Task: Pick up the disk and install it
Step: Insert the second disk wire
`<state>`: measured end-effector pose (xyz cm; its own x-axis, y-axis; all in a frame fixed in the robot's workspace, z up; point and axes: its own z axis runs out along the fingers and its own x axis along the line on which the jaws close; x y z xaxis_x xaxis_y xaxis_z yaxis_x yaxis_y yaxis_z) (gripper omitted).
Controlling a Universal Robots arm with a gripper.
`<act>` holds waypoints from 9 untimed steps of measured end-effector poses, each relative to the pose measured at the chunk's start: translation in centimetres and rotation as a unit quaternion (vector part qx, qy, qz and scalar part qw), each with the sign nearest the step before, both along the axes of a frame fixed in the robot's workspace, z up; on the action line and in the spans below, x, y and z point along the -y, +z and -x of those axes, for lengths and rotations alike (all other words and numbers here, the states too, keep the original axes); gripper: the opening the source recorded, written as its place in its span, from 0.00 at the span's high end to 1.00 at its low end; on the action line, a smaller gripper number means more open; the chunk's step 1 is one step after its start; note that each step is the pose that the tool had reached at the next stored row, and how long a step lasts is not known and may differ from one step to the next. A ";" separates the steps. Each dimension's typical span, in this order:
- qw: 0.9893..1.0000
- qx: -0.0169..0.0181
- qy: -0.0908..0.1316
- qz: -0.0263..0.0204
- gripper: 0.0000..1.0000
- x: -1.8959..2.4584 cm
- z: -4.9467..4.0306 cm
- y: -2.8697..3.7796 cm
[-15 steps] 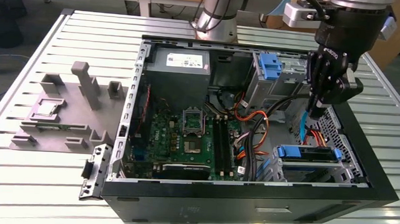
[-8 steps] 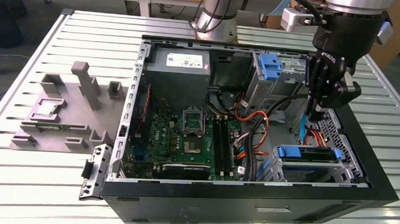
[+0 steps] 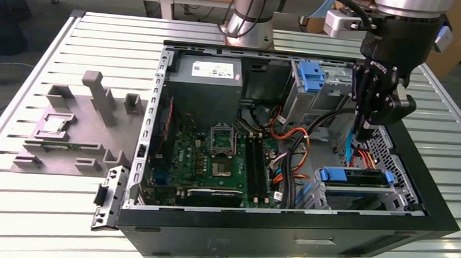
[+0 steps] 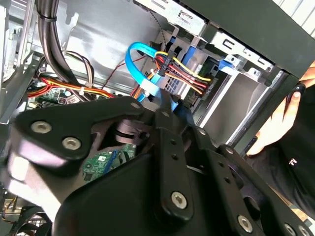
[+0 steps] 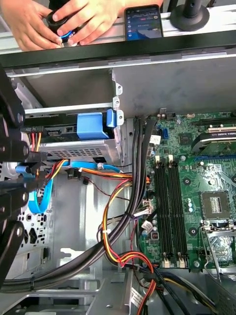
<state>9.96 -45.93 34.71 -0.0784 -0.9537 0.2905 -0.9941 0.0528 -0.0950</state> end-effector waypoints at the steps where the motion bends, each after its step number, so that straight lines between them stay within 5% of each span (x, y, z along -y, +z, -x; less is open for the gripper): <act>1: 1.000 0.000 0.000 0.000 0.80 0.02 0.00 0.00; 9: 1.000 0.000 0.000 0.000 0.84 0.05 0.00 0.00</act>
<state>9.96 -45.98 34.71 -0.0784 -0.9537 0.2905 -0.9941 0.0528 -0.0949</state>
